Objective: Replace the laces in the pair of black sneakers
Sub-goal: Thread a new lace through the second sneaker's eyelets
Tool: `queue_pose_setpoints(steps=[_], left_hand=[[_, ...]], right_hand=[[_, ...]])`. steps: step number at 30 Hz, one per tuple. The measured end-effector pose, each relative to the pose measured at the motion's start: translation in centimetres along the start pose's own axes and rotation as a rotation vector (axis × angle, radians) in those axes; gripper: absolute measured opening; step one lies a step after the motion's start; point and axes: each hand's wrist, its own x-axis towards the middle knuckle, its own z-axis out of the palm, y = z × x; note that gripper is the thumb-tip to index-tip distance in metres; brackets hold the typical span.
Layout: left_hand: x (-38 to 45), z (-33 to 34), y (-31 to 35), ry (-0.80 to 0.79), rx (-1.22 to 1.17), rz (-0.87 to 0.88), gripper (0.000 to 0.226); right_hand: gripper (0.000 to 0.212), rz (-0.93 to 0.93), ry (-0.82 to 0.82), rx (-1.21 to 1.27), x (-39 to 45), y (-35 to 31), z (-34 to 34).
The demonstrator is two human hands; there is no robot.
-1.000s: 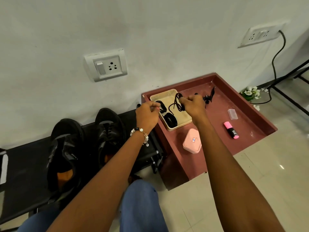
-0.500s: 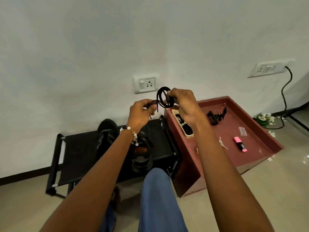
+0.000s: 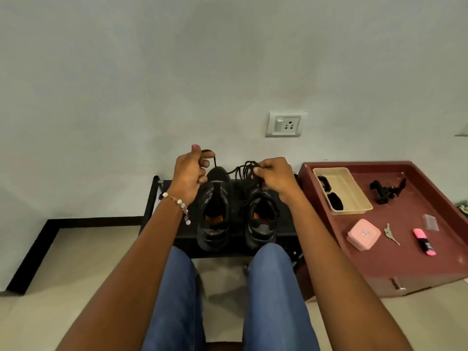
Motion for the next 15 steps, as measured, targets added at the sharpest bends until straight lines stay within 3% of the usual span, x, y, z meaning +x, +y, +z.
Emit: queue_pose_setpoints(steps=[3, 7, 11, 15], left_hand=[[1.1, -0.5, 0.0, 0.059, 0.278, 0.087, 0.028], [2.7, -1.0, -0.5, 0.042, 0.483, 0.223, 0.015], [3.6, -1.1, -1.0, 0.039, 0.684, 0.327, 0.018], [5.1, -1.0, -1.5, -0.073, 0.833, 0.327, 0.026]], right_hand=[[0.010, -0.086, -0.020, -0.286, 1.0, 0.0, 1.1], [0.013, -0.033, -0.017, 0.056, 2.6, 0.3, 2.1], [0.029, -0.106, 0.050, -0.412, 4.7, 1.7, 3.1], [0.055, -0.260, -0.056, -0.309, 5.6, 1.2, 4.9]])
